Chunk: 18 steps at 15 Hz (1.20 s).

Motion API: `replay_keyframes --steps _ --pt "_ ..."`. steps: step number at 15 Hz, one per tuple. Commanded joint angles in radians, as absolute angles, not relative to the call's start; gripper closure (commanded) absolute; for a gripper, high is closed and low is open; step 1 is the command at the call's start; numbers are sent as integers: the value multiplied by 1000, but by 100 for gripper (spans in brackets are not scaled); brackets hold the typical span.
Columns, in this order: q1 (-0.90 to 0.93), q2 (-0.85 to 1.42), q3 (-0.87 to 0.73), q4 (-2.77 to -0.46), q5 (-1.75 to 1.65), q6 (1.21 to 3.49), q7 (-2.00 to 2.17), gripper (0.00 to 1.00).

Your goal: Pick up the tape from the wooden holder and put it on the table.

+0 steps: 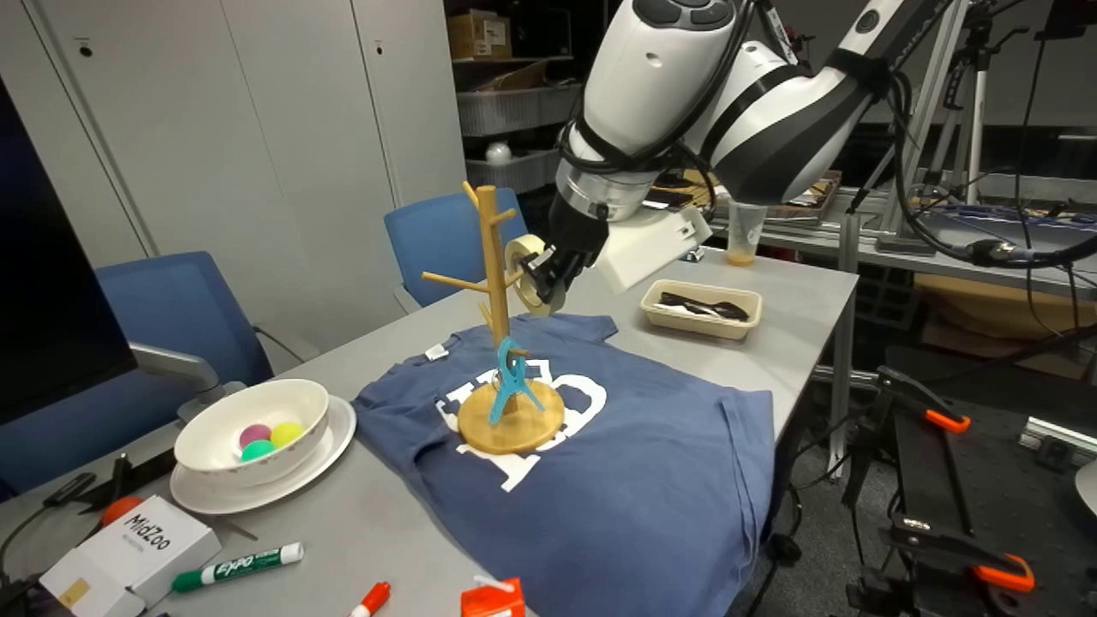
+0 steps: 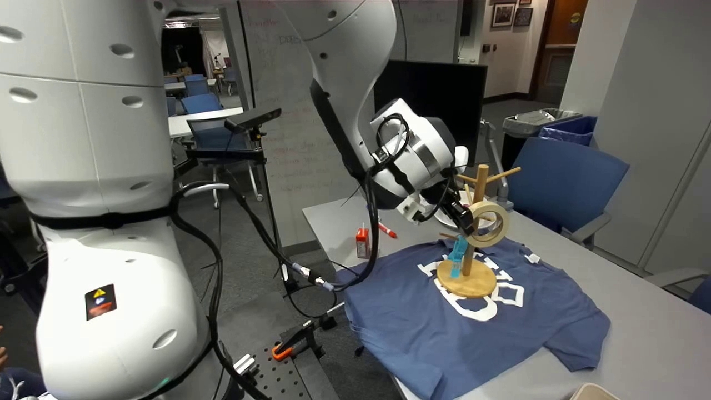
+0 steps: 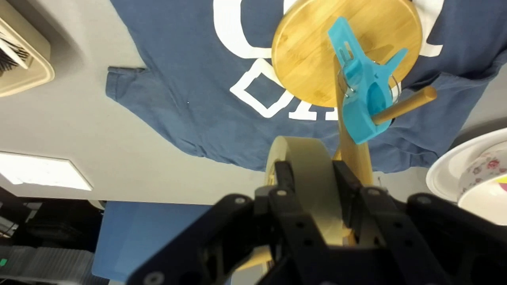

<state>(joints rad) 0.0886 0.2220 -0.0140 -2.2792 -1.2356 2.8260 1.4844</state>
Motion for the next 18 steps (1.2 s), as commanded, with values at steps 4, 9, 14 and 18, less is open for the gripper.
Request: replay_keyframes --steps 4,9,14,18 --pt "90 74 -41 -2393 -1323 2752 1581 93" --pt "75 24 -61 -2454 -1323 2686 1596 93" --pt "67 37 -79 -2496 -1300 2663 1574 93" --pt "58 99 -86 -2502 -1264 2676 1535 93"
